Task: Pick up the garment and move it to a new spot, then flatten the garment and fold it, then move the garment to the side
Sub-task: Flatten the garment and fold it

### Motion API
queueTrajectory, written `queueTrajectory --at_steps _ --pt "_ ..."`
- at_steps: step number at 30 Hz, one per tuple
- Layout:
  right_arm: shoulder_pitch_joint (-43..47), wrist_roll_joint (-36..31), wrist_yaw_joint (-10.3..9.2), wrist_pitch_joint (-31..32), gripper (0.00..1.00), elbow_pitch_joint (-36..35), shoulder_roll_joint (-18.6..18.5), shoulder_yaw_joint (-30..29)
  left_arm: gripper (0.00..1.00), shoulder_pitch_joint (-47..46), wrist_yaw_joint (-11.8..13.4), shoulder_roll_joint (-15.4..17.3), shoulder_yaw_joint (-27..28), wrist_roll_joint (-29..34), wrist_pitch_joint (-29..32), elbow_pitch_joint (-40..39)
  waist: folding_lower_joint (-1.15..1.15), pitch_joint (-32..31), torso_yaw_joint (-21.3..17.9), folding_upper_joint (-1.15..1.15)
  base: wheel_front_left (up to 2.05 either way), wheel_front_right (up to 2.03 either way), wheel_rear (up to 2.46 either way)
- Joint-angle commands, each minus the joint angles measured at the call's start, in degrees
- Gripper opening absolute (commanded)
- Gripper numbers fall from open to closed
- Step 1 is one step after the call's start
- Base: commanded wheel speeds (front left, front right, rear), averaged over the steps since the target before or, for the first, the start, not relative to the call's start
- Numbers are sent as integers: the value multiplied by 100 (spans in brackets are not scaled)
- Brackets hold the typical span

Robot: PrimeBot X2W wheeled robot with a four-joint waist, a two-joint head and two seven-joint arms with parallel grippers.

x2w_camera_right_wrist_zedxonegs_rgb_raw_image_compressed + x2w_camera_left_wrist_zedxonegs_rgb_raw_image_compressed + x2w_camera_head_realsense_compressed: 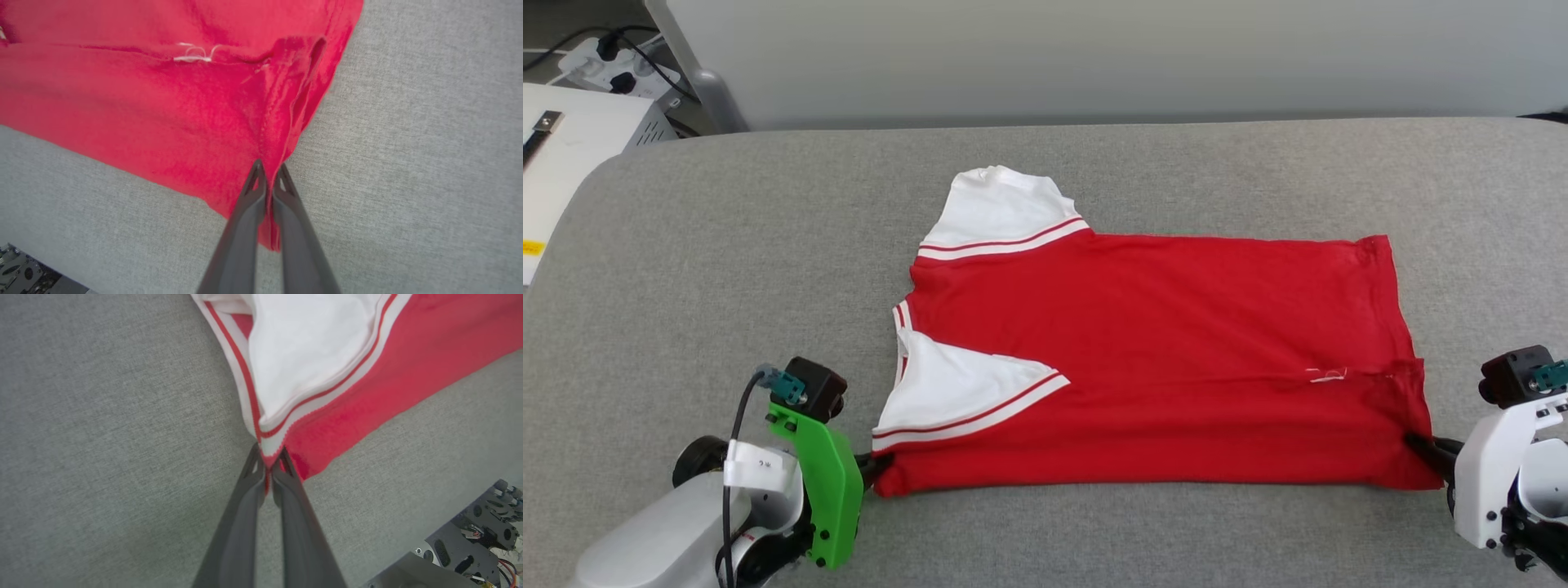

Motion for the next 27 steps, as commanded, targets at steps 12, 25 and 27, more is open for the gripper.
queueTrajectory --at_steps 12,25,27 --pt "780 55 -4 52 0 -706 -257 -501 0 511 424 463 -9 -164 79 -916 0 -119 10 0 0 0 0" --pt "570 -194 -4 162 0 -27 260 -568 0 533 428 147 -46 -274 59 -281 0 248 -34 0 0 0 0" --pt "538 -202 -4 50 13 82 332 -553 0 518 407 103 -45 -254 6 -160 0 241 -27 0 0 0 0"
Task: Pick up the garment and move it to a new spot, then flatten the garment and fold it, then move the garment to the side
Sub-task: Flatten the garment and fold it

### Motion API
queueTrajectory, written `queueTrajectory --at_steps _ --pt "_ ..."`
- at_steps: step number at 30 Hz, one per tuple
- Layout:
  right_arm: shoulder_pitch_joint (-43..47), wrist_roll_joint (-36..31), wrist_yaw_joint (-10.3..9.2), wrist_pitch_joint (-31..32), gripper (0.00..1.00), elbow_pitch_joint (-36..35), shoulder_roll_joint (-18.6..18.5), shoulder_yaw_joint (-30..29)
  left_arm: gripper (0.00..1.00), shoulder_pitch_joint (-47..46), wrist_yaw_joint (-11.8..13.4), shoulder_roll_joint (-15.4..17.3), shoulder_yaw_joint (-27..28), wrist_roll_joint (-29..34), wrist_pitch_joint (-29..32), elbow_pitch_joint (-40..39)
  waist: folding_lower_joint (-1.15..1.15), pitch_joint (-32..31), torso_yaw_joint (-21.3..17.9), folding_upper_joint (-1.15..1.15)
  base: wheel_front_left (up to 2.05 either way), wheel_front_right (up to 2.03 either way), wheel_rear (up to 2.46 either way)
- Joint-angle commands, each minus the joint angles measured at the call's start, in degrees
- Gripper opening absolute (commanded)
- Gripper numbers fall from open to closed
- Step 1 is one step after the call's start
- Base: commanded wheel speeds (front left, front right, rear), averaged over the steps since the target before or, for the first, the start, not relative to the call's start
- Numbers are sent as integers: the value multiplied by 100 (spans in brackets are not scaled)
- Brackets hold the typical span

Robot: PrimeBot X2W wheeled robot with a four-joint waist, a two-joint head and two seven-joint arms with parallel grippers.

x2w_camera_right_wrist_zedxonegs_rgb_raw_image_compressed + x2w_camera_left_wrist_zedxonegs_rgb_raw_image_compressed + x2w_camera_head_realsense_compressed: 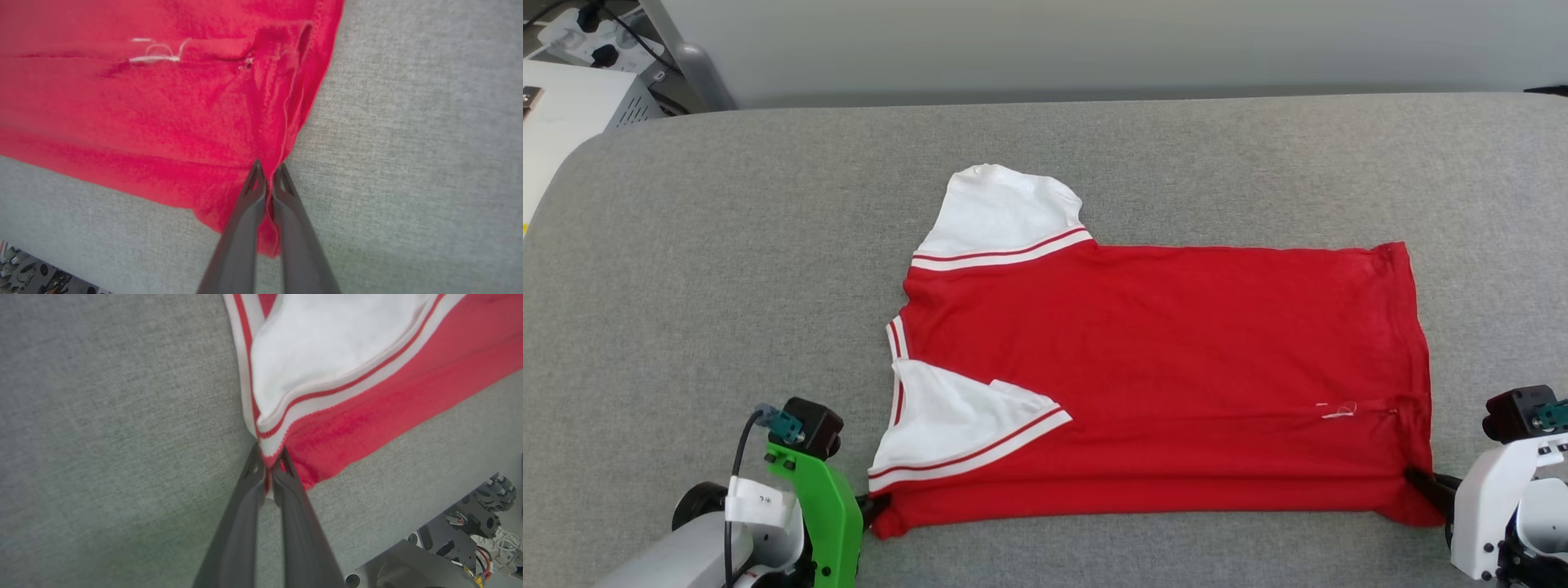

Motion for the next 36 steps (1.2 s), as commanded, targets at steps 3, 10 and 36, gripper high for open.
queueTrajectory --at_steps 3,10,36 --pt "-65 -22 -5 -282 100 172 113 -56 100 12 -4 -23 10 50 -161 172 0 -84 22 0 0 0 0" --pt "13 -335 -5 -1151 100 56 182 -346 100 -176 82 90 183 295 -602 41 0 -318 27 0 0 0 0" --pt "-128 -2834 -5 -2742 100 -2450 1910 -1864 100 -3867 -214 -585 1136 978 -731 1207 0 1134 -807 0 0 0 0"
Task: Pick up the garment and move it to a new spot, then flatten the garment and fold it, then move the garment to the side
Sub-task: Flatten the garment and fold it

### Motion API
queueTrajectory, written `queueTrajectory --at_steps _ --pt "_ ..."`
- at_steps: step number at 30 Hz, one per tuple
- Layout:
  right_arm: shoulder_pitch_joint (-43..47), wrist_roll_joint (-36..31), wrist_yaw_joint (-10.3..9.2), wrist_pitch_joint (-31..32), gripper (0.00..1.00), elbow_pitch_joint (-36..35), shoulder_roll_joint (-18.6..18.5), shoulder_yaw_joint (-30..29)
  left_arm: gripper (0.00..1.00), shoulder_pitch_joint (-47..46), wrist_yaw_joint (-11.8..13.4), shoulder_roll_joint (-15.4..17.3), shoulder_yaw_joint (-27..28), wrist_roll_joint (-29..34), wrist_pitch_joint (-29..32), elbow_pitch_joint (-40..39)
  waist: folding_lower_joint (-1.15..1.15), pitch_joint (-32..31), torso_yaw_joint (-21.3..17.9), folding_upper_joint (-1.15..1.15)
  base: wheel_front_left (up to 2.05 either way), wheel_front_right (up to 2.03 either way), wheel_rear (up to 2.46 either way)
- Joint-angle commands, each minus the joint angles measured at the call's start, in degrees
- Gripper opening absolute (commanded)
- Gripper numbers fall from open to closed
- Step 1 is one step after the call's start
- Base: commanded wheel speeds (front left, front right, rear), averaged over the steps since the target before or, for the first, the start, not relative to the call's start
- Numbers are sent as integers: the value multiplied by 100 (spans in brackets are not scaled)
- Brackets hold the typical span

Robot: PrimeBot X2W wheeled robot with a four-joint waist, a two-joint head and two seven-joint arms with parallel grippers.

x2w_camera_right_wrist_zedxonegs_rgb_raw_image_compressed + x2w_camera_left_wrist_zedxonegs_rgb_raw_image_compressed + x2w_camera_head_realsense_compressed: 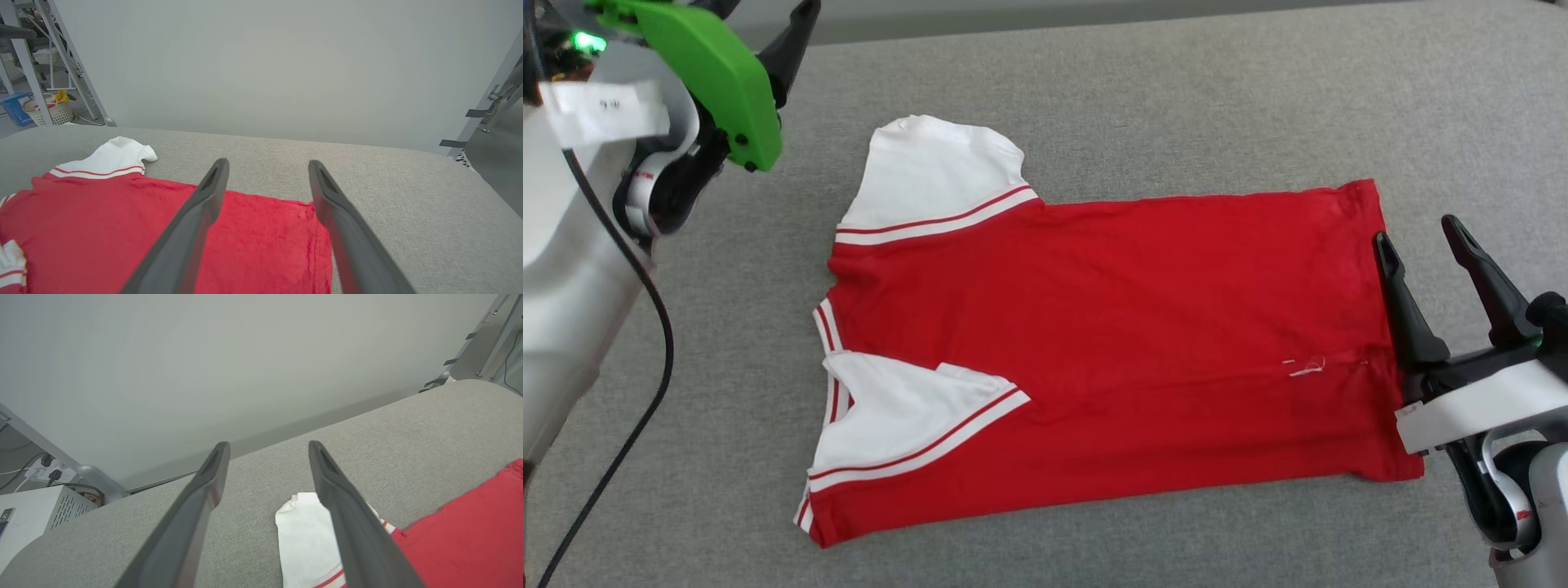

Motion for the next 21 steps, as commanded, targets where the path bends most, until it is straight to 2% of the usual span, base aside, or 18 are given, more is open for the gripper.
queueTrajectory --at_steps 1,7,13,17,21 --pt "-133 -62 -4 -62 100 -113 60 23 100 -243 -103 -96 -43 10 233 173 0 496 -322 0 0 0 0" --pt "-327 -141 -4 -198 100 -295 215 115 100 -1019 -354 -308 -363 -290 1746 915 0 927 -554 0 0 0 0" --pt "-493 -150 -4 -298 100 -237 287 193 100 -1435 -437 -351 -918 -338 3037 1221 0 1290 -720 0 0 0 0" --pt "-635 -126 -4 -380 100 -164 323 275 100 -1569 -446 -298 -1151 -304 3356 1379 0 1498 -848 0 0 0 0" --pt "-747 -103 -4 -463 100 -65 350 363 100 -1565 -448 -206 -1322 -311 3416 1494 0 1627 -948 0 0 0 0"
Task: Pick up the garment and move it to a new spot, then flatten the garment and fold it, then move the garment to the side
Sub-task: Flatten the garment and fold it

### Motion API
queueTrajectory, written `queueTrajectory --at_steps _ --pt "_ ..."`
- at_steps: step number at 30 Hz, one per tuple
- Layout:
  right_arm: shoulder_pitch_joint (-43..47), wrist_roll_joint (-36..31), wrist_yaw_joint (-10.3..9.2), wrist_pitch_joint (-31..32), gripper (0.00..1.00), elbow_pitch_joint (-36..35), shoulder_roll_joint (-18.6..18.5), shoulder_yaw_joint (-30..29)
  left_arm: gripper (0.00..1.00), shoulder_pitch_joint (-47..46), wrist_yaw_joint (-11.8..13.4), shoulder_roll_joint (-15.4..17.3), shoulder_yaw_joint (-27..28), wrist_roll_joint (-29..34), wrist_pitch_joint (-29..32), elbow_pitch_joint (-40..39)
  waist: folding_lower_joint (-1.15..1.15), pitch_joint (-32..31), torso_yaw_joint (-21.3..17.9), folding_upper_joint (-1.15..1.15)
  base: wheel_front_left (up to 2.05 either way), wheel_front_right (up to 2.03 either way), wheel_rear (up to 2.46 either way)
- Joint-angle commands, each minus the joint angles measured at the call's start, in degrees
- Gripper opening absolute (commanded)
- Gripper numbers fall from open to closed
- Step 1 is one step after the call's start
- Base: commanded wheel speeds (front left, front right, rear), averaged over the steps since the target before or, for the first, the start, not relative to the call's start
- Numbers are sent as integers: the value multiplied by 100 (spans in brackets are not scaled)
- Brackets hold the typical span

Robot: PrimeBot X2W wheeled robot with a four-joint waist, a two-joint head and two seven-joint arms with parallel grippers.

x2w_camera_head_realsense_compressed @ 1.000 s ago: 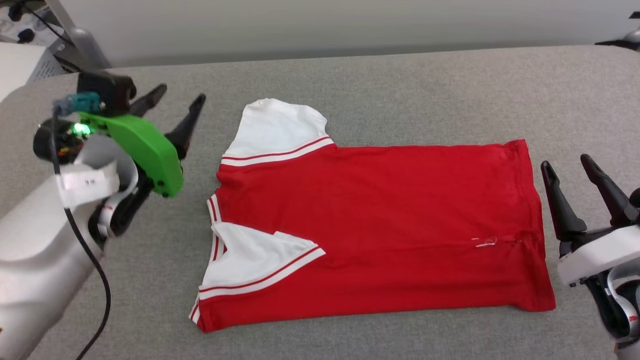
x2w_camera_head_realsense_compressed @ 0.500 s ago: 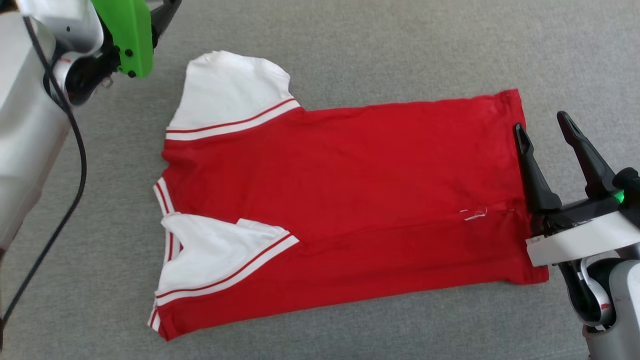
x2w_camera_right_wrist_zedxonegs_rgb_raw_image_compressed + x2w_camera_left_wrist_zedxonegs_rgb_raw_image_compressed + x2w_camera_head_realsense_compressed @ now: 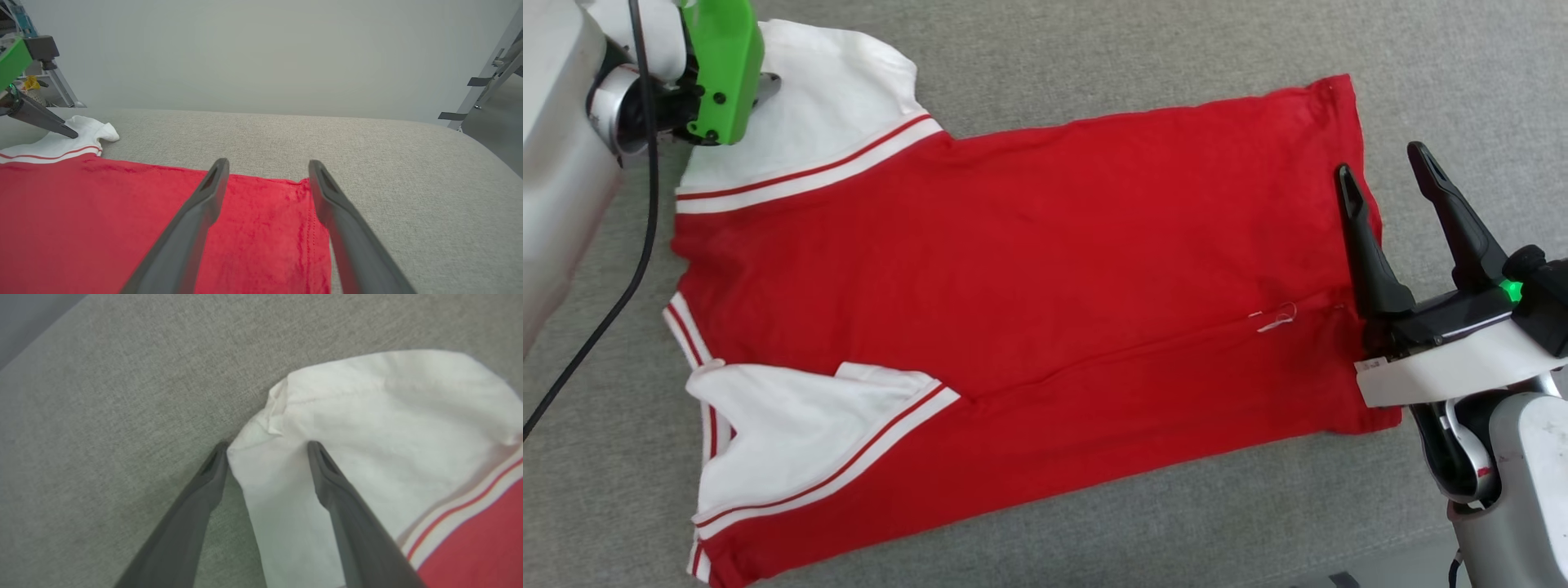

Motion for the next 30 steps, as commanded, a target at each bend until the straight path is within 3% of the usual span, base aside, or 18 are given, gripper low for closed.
queueTrajectory --at_steps 1,7,8,14,20,24,30 --pt "-93 4 -4 -56 100 42 13 12 100 -53 -15 61 -55 -47 30 44 -1 188 -181 0 0 0 0" --pt "-115 46 -4 -134 100 162 -3 -17 100 134 -15 196 -233 -268 134 127 -1 182 -171 0 0 0 0" --pt "-122 53 -4 -139 100 177 -8 -32 0 143 -15 203 -260 -284 142 119 -1 172 -158 0 0 0 0" --pt "-232 76 -4 -167 100 269 -117 -159 0 145 -16 174 -343 -300 -386 -48 -1 -11 -19 0 0 0 0" --pt "-521 200 -4 112 100 339 -601 -392 0 231 -16 168 -494 -306 -1031 -434 -1 -383 214 0 0 0 0" --pt "-841 525 -4 789 100 323 -988 -410 0 342 -16 245 -583 -312 -1487 -805 -1 -594 380 0 0 0 0" --pt "-1433 1140 -4 2429 100 618 -1865 64 0 511 -16 336 -722 -228 -1937 -1297 -1 -739 637 0 0 0 0"
